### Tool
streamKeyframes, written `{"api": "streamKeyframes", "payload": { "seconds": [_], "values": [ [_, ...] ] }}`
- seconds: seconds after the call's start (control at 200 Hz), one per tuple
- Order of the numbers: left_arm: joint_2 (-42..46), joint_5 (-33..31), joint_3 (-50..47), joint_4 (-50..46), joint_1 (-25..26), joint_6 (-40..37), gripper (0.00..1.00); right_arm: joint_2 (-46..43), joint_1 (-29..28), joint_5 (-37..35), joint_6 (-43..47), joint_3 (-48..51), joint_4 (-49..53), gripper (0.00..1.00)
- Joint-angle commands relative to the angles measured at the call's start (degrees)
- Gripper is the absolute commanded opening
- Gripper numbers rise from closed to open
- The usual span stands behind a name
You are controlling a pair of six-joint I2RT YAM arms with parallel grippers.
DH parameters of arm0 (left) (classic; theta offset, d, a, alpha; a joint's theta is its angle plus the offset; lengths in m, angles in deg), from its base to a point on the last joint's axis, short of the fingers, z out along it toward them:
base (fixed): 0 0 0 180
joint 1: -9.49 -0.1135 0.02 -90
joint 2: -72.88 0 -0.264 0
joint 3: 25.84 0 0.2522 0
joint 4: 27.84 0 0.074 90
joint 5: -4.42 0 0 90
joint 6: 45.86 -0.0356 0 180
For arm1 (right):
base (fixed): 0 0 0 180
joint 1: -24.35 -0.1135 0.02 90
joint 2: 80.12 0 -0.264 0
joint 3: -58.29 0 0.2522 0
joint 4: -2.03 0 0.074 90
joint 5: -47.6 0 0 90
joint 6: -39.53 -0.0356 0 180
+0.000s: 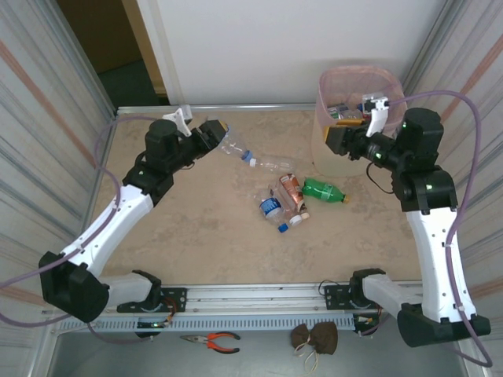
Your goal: Put the plastic bottles in the bin
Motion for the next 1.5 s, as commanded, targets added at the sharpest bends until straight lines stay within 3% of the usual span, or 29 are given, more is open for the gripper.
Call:
{"api": "streamKeyframes", "payload": {
  "seconds": [0.0, 0.326, 0.626, 0.847, 1.172, 1.493],
  "values": [
    [2.18, 13.06, -1.16, 10.59, -0.1, -11.29, 0.54, -1.07, -4.2, 3.34, 1.01, 1.06, -4.74, 0.52],
    [5.21, 32.75, -0.3, 20.79, -0.1, -19.23, 0.49, 0.14, -17.96, 6.37, 4.43, 3.52, -9.0, 0.6],
    [9.48, 43.71, 2.01, 15.17, 2.36, -30.58, 0.46, 4.3, -26.82, 7.78, 8.24, 0.34, -8.19, 0.72],
    [9.74, 47.11, 5.1, 9.18, 5.72, -36.18, 0.46, 7.13, -31.38, 11.81, 11.67, -1.5, -7.63, 0.83],
    [8.72, 50.74, 6.99, 8.6, 8.23, -37.97, 0.46, 9.87, -35.81, 13.06, 12.61, -4.0, -6.11, 0.78],
    [8.22, 49.99, 7.8, 7.37, 9.09, -39.03, 0.47, 10.76, -36.69, 13.29, 12.86, -5.02, -5.13, 0.63]
  ]
}}
